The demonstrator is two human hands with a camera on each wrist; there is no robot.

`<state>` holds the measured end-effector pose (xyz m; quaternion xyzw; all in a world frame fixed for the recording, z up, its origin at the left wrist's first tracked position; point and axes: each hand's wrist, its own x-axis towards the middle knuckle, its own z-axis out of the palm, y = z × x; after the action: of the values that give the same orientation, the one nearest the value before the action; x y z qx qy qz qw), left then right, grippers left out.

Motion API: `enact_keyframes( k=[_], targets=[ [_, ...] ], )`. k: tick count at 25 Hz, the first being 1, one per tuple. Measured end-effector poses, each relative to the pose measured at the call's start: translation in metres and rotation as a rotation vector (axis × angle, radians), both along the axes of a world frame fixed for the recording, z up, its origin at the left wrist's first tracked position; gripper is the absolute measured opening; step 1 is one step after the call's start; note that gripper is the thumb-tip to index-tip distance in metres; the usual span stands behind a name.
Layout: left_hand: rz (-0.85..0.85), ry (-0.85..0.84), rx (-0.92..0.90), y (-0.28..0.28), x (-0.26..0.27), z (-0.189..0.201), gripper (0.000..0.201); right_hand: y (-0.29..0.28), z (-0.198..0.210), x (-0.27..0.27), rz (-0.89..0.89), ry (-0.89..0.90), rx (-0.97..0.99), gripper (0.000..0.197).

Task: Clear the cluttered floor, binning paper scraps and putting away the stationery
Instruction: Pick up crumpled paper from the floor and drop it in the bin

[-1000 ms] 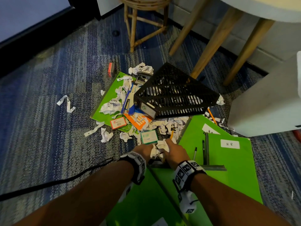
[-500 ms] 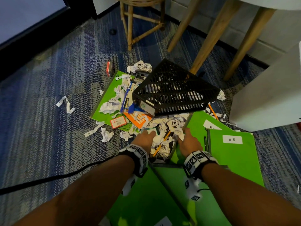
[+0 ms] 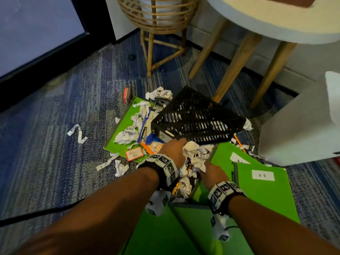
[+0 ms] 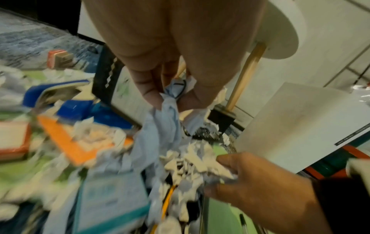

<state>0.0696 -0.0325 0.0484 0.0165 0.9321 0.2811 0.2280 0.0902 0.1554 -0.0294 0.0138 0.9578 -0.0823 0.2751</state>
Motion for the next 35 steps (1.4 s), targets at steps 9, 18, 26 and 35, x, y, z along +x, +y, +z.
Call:
enact_keyframes(
  k=[9,18,26,35],
  targets=[
    [-0.093,0.084,0.002,0.014,-0.032,0.035,0.040,-0.012,-0.018,-0.002,0.125,-0.166,0.021,0.058],
    [-0.046,0.042,0.124,0.009,-0.017,0.032,0.042,-0.009,0.004,0.006,-0.359,0.124,-0.204,0.034],
    [-0.171,0.219,0.312,0.089,-0.055,0.103,0.031,0.078,0.098,-0.002,-0.677,0.472,-0.570,0.048],
    [0.015,0.297,0.671,0.187,-0.095,0.165,0.021,0.217,0.235,-0.025,-0.816,0.700,-0.680,0.052]
  ],
)
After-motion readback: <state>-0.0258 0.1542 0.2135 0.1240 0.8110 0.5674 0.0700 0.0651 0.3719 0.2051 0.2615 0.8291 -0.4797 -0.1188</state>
